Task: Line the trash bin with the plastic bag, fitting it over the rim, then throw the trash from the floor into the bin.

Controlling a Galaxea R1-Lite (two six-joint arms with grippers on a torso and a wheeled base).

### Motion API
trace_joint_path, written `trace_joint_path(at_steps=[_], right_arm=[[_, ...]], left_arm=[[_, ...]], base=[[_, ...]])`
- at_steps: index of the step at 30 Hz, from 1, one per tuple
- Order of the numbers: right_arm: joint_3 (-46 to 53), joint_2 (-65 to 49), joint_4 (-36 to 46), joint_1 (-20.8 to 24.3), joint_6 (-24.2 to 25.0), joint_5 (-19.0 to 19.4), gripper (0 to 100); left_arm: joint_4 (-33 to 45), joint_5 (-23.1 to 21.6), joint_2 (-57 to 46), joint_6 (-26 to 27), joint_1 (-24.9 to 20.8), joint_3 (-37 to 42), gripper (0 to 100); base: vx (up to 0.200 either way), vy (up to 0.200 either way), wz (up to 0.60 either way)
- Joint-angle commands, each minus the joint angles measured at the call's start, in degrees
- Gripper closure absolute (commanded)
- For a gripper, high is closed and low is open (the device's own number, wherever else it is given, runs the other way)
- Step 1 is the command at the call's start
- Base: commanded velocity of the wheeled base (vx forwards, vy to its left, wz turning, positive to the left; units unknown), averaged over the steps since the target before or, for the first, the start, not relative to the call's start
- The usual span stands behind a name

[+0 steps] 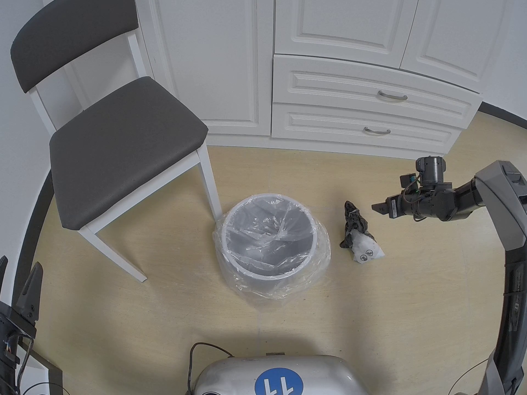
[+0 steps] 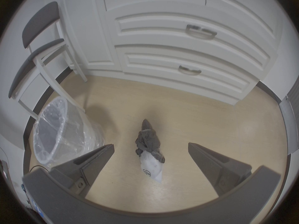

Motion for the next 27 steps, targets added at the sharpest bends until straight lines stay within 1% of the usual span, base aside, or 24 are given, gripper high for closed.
trace_joint_path(at_steps=[1, 8, 12, 14, 16, 20, 21, 24, 26, 27], right_arm=[[-3.2, 7.3, 0.2, 1.3, -0.2, -0.1, 0], [-8.0, 14.6, 0.3, 1.2, -0.1, 0.0, 0], [-9.5, 16.8, 0.4, 1.2, 0.2, 1.0, 0], [-11.0, 19.2, 0.2, 1.3, 0.5, 2.6, 0], [-11.9, 20.7, 0.1, 1.7, 1.5, 3.4, 0], [-14.8, 23.7, -0.2, 2.6, 2.1, 2.9, 0], [-20.4, 28.6, -1.4, 3.2, 2.0, -0.2, 0], [-26.6, 33.3, -3.9, 4.2, 2.2, -5.9, 0], [-26.9, 35.9, -5.6, 4.6, 2.5, -7.5, 0], [-26.9, 36.3, -6.5, 4.6, 2.5, -7.3, 0]], left_arm=[[-0.1, -0.5, -0.3, 0.0, 0.1, 0.3, 0], [-0.1, -0.5, -1.3, -0.1, 0.3, 0.6, 0], [0.2, -1.2, -2.1, -0.1, 0.3, 1.0, 0], [0.7, -2.4, -3.6, -0.2, 0.4, 1.0, 0], [0.7, -2.9, -4.1, -0.2, 0.6, 1.0, 0], [0.9, -3.0, -4.3, -0.2, 1.1, 1.0, 0], [1.5, -3.0, -4.3, 0.0, 1.2, 1.0, 0], [1.5, -3.0, -4.3, -0.1, 1.3, 1.0, 0], [1.7, -3.1, -4.7, 0.0, 1.3, 1.0, 0], [1.7, -3.1, -4.8, 0.0, 1.3, 1.0, 0]], base=[[0.000, 0.000, 0.00], [0.000, 0.000, 0.00], [0.000, 0.000, 0.00], [0.000, 0.000, 0.00], [0.000, 0.000, 0.00], [0.000, 0.000, 0.00], [0.000, 0.000, 0.00], [0.000, 0.000, 0.00], [0.000, 0.000, 0.00], [0.000, 0.000, 0.00]])
